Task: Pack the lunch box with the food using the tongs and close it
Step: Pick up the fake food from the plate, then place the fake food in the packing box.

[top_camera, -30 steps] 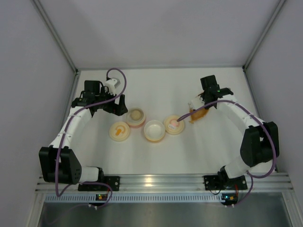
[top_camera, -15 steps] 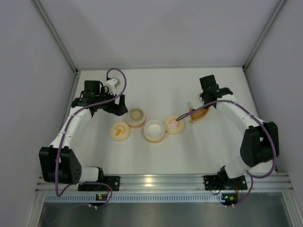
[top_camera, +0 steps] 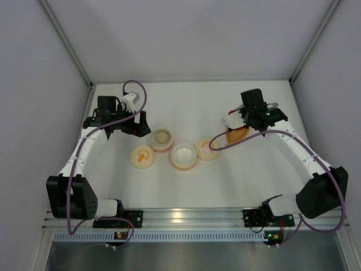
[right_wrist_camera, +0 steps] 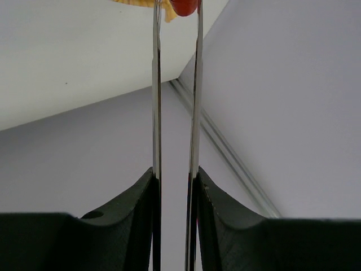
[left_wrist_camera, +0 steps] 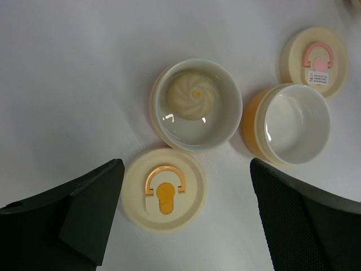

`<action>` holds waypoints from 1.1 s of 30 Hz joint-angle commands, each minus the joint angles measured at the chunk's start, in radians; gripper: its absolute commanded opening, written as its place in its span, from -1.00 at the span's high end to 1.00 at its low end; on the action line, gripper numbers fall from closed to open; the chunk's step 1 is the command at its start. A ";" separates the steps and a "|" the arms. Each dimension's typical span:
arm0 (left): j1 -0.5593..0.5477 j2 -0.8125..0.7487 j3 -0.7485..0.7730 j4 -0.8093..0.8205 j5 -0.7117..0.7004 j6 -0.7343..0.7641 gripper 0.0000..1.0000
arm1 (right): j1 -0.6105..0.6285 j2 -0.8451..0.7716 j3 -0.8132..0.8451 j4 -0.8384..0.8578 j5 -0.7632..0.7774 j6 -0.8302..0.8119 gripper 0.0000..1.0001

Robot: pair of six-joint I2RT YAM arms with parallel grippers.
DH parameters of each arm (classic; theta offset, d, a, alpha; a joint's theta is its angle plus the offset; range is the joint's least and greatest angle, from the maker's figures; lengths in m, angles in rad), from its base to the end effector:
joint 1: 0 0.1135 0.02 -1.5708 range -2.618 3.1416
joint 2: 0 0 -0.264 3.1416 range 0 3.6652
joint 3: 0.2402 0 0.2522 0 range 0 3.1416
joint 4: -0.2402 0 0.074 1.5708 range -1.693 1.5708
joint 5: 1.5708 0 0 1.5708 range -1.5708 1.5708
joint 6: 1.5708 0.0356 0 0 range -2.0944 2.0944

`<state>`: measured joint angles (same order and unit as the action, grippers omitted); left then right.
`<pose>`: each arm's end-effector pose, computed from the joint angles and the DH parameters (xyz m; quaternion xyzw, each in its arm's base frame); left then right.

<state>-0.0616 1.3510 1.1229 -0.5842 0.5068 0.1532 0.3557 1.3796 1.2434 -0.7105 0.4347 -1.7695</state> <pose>0.2853 -0.0349 0.2979 0.1887 0.8841 -0.2162 0.3687 0.2781 0.0873 0.3192 -0.7606 0.5111 -0.3780 0.1320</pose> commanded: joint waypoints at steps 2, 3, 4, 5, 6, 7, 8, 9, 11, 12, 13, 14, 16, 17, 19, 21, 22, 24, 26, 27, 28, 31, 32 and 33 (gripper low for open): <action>0.048 -0.020 0.043 0.009 0.068 -0.052 -0.96 | 0.106 -0.068 0.082 -0.090 0.001 0.085 0.98; 0.054 -0.023 0.048 0.006 0.090 -0.055 -0.96 | 0.123 -0.060 0.103 -0.118 -0.020 0.112 0.99; 0.083 -0.023 0.052 0.000 0.099 -0.060 -0.96 | 0.158 -0.053 0.157 -0.148 -0.033 0.186 1.00; 0.092 -0.024 0.055 -0.011 0.107 -0.063 -0.96 | 0.175 -0.044 0.184 -0.182 -0.046 0.226 1.00; 0.106 -0.026 0.055 -0.017 0.116 -0.061 -0.97 | 0.192 -0.033 0.211 -0.246 -0.080 0.267 1.00; 0.111 -0.029 0.057 -0.023 0.124 -0.061 -0.96 | 0.227 -0.013 0.261 -0.276 -0.099 0.351 1.00; 0.117 -0.033 0.057 -0.034 0.127 -0.061 -0.97 | 0.245 -0.004 0.284 -0.303 -0.129 0.392 1.00; 0.118 -0.039 0.055 -0.040 0.128 -0.057 -0.96 | 0.282 0.018 0.327 -0.354 -0.143 0.465 1.00; 0.120 -0.049 0.054 -0.052 0.128 -0.050 -0.96 | 0.319 0.039 0.364 -0.401 -0.186 0.533 1.00; 0.121 -0.056 0.055 -0.061 0.128 -0.049 -0.97 | 0.337 0.056 0.399 -0.449 -0.198 0.591 1.00; 0.120 -0.061 0.054 -0.068 0.124 -0.044 -0.96 | 0.376 0.065 0.413 -0.470 -0.212 0.620 1.00; 0.121 -0.065 0.055 -0.072 0.122 -0.040 -0.96 | 0.396 0.073 0.427 -0.489 -0.238 0.648 1.00; 0.121 -0.075 0.054 -0.085 0.115 -0.037 -0.96 | 0.451 0.085 0.441 -0.532 -0.254 0.715 1.00; 0.123 -0.078 0.055 -0.088 0.113 -0.035 -0.96 | 0.468 0.088 0.441 -0.541 -0.269 0.737 1.00; 0.124 -0.082 0.054 -0.095 0.113 -0.035 -0.97 | 0.509 0.090 0.433 -0.561 -0.287 0.798 1.00; 0.125 -0.087 0.046 -0.095 0.118 -0.038 -0.97 | 0.544 0.098 0.429 -0.570 -0.313 0.855 1.00; 0.126 -0.087 0.043 -0.094 0.118 -0.041 -0.97 | 0.554 0.104 0.429 -0.579 -0.324 0.872 1.00; 0.126 -0.082 0.041 -0.097 0.122 -0.044 -0.96 | 0.574 0.119 0.438 -0.584 -0.350 0.916 1.00; 0.126 -0.079 0.041 -0.101 0.124 -0.047 -0.96 | 0.580 0.133 0.442 -0.590 -0.378 0.935 1.00; 0.126 -0.079 0.041 -0.101 0.127 -0.044 -0.96 | 0.582 0.136 0.441 -0.589 -0.384 0.947 1.00; 0.128 -0.079 0.041 -0.103 0.128 -0.044 -0.96 | 0.582 0.139 0.438 -0.586 -0.389 0.950 1.00; 0.126 -0.076 0.043 -0.106 0.128 -0.038 -0.96 | 0.583 0.156 0.430 -0.581 -0.407 0.952 1.00; 0.128 -0.073 0.046 -0.114 0.128 -0.035 -0.97 | 0.583 0.160 0.427 -0.580 -0.412 0.950 1.00; 0.126 -0.072 0.049 -0.117 0.125 -0.027 -0.96 | 0.582 0.161 0.407 -0.563 -0.412 0.947 1.00</action>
<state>0.0586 1.2900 1.1427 -0.6853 0.6098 0.1074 0.9203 1.5394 1.6379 -1.2762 0.0654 -0.8585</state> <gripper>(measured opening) 0.983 0.290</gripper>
